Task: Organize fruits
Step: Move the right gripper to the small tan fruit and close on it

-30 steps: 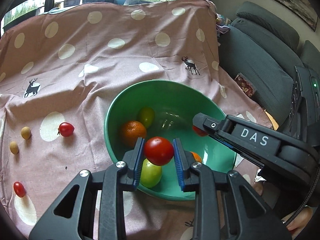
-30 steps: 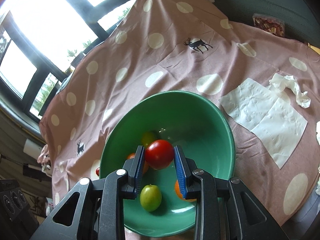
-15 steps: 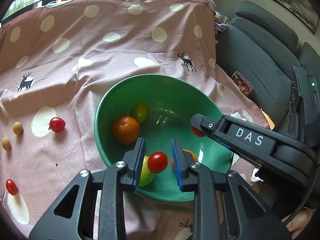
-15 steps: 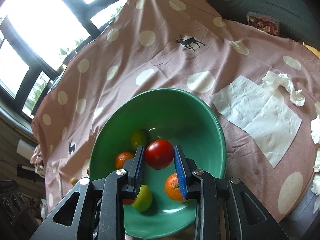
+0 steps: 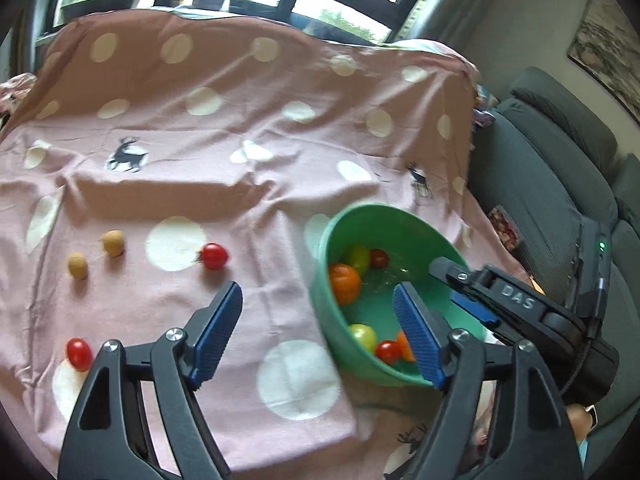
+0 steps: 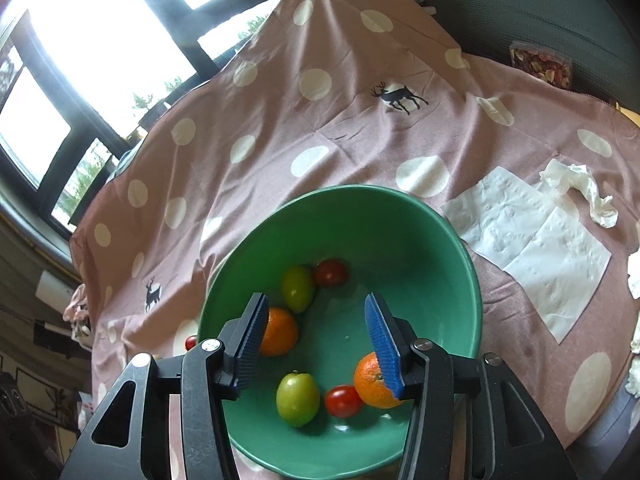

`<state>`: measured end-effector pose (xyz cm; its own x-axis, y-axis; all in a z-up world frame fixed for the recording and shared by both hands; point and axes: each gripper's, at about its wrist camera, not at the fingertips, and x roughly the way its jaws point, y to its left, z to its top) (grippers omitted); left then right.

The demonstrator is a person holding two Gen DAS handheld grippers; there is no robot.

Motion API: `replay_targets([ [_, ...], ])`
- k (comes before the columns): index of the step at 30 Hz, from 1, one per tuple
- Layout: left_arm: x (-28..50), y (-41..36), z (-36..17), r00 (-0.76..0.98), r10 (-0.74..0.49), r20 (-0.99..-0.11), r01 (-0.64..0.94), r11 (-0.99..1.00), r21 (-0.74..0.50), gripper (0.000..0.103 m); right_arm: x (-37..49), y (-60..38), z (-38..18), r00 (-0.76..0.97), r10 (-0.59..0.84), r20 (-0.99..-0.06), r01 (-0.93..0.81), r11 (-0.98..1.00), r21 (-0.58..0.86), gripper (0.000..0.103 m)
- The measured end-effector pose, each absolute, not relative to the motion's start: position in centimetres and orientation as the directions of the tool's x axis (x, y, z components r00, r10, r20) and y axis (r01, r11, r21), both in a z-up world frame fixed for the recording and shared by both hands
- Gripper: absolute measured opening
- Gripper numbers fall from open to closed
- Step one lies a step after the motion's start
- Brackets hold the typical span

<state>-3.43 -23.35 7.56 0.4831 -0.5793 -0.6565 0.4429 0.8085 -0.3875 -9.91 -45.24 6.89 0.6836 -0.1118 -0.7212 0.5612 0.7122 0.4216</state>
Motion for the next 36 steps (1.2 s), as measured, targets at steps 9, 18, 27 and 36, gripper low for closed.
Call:
replay_targets([
  [9, 1.2, -12.8, 4.9, 0.612, -0.290, -0.736, 0.078, 0.948, -0.308, 0.079, -7.8, -41.3, 7.8, 0.703, -0.075, -0.707, 0.472, 0.793, 0.385, 0.059],
  [18, 3.0, -10.2, 4.7, 0.633, -0.250, -0.733, 0.067, 0.960, -0.271, 0.079, -5.2, -35.5, 9.0, 0.732, 0.028, -0.681, 0.314, 0.873, 0.373, 0.059],
  [27, 5.8, -11.3, 2.3, 0.530, -0.323, -0.784, 0.085, 0.940, -0.329, 0.067, 3.8, -29.5, 7.7, 0.623, 0.273, -0.734, 0.115, 0.895, 0.431, 0.059],
  [36, 7.2, -11.8, 0.2, 0.495, -0.267, -0.827, 0.059, 0.960, -0.274, 0.050, 10.2, -26.4, 2.0, 0.470, 0.432, -0.769, 0.071, 0.851, 0.521, 0.045],
])
